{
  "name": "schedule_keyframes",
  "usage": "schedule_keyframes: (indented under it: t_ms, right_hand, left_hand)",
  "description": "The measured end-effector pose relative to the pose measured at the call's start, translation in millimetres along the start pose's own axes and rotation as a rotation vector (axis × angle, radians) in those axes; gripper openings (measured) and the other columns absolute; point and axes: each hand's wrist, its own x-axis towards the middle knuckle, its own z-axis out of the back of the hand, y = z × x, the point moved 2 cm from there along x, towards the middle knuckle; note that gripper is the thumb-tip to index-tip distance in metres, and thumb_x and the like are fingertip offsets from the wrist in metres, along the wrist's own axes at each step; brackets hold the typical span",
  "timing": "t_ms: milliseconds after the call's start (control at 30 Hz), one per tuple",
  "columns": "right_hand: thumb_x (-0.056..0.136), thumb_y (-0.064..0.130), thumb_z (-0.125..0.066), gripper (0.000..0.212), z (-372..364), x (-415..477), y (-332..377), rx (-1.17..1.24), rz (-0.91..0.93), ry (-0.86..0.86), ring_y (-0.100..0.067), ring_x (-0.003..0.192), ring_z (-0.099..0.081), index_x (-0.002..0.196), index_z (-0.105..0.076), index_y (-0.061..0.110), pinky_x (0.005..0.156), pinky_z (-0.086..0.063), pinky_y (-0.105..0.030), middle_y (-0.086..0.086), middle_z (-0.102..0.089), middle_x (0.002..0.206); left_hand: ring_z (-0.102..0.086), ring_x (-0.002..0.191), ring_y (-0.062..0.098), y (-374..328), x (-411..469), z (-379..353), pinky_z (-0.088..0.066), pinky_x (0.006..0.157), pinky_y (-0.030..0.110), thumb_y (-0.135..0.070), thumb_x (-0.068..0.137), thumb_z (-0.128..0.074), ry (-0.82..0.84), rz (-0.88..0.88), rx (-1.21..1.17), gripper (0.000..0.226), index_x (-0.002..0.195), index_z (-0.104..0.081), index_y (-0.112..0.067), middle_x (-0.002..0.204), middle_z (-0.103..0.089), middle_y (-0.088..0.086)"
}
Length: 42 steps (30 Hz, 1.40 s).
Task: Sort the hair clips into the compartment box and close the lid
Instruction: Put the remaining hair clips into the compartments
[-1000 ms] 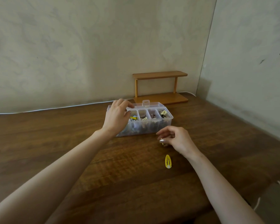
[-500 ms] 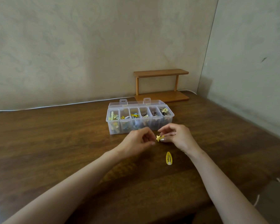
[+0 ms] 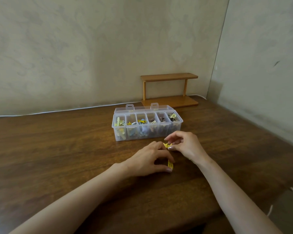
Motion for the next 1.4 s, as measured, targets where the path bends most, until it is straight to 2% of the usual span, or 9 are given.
schedule_keyframes:
  t_ms: [167,300,467,633,800,900,967,1200,1400]
  right_hand:
    - [0.078,-0.003,-0.070,0.029,-2,-1,9,0.066,0.046,-0.022,-0.009,0.089,-0.062,0.094,-0.068,0.022,0.074,-0.055,-0.021,0.004,-0.067,0.094]
    - [0.077,-0.003,-0.070,0.030,-1,6,34,0.094,0.181,-0.086,-0.007,0.088,-0.061,0.095,-0.068,0.020,0.077,-0.054,-0.019,0.005,-0.065,0.094]
    - [0.079,-0.015,-0.057,0.041,-14,46,73,-0.026,0.373,-0.134,-0.013,0.086,-0.059,0.107,-0.065,0.014,0.075,-0.052,-0.018,-0.003,-0.062,0.096]
    - [0.075,-0.022,-0.048,0.074,-33,85,90,-0.298,0.422,-0.003,-0.020,0.087,-0.059,0.137,-0.041,0.017,0.079,-0.054,-0.034,-0.007,-0.056,0.101]
    - [0.078,-0.022,-0.049,0.084,-45,94,90,-0.430,0.417,0.141,-0.019,0.098,-0.059,0.145,-0.027,0.023,0.086,-0.053,-0.038,-0.006,-0.053,0.110]
    - [0.079,-0.023,-0.045,0.081,-44,93,85,-0.307,0.365,0.146,-0.020,0.117,-0.055,0.144,-0.030,0.022,0.095,-0.050,-0.038,-0.012,-0.053,0.125]
    - [0.082,-0.019,-0.045,0.072,-40,90,79,-0.230,0.364,0.068,-0.020,0.120,-0.053,0.142,-0.035,0.020,0.098,-0.048,-0.037,-0.012,-0.054,0.127]
    - [0.089,-0.005,-0.052,0.038,-20,63,50,-0.090,0.412,-0.224,-0.012,0.092,-0.061,0.121,-0.058,0.014,0.080,-0.051,-0.019,-0.003,-0.062,0.104]
    - [0.087,-0.006,-0.054,0.026,-11,42,21,-0.068,0.473,-0.487,-0.009,0.090,-0.062,0.103,-0.066,0.011,0.077,-0.053,-0.018,-0.002,-0.066,0.101]
  left_hand:
    - [-0.041,0.103,0.004,17,-14,6,-0.043,0.086,0.024,-0.043,0.084,-0.060,-0.078,0.063,-0.027,0.027,0.109,-0.060,-0.033,0.111,-0.045,-0.008]
    - [-0.047,0.096,0.006,30,-21,9,-0.048,0.083,0.027,-0.032,0.086,-0.060,-0.177,0.141,-0.035,0.018,0.103,-0.061,-0.027,0.108,-0.048,-0.006]
    - [-0.051,0.088,0.003,38,-23,8,-0.046,0.076,0.017,-0.021,0.086,-0.062,-0.256,0.196,-0.074,0.013,0.098,-0.060,-0.026,0.104,-0.053,-0.009]
    - [-0.057,0.089,0.004,39,-30,9,-0.048,0.076,0.016,-0.014,0.084,-0.065,-0.369,0.224,-0.216,0.021,0.101,-0.058,-0.023,0.098,-0.062,-0.011]
    - [-0.057,0.088,0.000,42,-30,8,-0.047,0.076,0.016,-0.012,0.083,-0.064,-0.444,0.227,-0.243,0.023,0.102,-0.059,-0.025,0.095,-0.061,-0.012]
    - [-0.055,0.089,-0.001,42,-30,8,-0.047,0.076,0.012,-0.010,0.084,-0.062,-0.446,0.207,-0.233,0.026,0.106,-0.061,-0.023,0.098,-0.059,-0.011]
    - [-0.055,0.087,0.000,42,-30,8,-0.046,0.075,0.011,-0.009,0.084,-0.062,-0.453,0.203,-0.225,0.028,0.108,-0.062,-0.023,0.097,-0.056,-0.011]
    - [-0.057,0.084,0.004,46,-31,12,-0.049,0.074,0.013,-0.012,0.084,-0.064,-0.522,0.250,-0.272,0.023,0.105,-0.062,-0.023,0.093,-0.055,-0.012]
    - [-0.060,0.081,0.004,48,-32,16,-0.048,0.070,0.011,-0.015,0.084,-0.064,-0.553,0.306,-0.325,0.015,0.098,-0.062,-0.021,0.084,-0.063,-0.006]
